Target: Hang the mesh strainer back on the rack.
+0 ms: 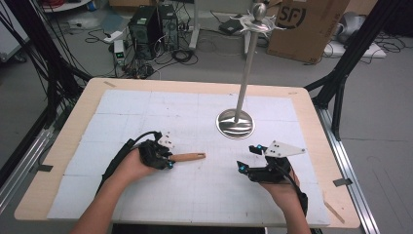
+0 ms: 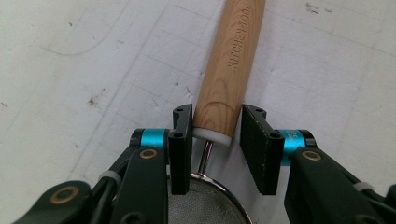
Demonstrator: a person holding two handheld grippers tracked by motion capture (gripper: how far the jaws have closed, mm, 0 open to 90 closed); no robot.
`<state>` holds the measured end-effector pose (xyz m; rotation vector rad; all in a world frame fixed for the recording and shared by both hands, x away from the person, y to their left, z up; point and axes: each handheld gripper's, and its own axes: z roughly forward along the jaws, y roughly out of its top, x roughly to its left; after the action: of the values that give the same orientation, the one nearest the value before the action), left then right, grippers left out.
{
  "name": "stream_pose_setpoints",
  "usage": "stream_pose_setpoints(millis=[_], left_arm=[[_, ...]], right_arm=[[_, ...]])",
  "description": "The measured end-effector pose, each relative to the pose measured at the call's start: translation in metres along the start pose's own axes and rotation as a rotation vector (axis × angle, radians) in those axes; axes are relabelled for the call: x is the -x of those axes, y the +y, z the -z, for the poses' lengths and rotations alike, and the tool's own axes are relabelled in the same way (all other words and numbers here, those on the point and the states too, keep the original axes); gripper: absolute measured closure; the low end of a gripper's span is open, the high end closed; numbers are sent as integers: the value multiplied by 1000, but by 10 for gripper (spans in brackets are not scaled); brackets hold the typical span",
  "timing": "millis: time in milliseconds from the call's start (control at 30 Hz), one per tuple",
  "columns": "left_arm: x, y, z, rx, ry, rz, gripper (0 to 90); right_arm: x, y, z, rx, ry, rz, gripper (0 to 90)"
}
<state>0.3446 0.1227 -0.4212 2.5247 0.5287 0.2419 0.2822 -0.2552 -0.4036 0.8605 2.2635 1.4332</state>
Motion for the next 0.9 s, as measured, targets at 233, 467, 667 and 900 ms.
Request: stream_pose_setpoints(millis=[233, 467, 667, 900], left_arm=[[1, 0, 3, -8, -18, 33, 667], [3, -1, 7, -3, -13, 35, 693], [3, 0, 1, -32, 0, 28, 655], [2, 4, 0, -56, 4, 2, 607]], right_arm=[[1, 0, 0, 3, -2, 2, 259], [0, 0, -1, -2, -2, 0, 259], [0, -1, -1, -4, -2, 0, 259], [0, -2, -4, -10, 0, 3, 259]])
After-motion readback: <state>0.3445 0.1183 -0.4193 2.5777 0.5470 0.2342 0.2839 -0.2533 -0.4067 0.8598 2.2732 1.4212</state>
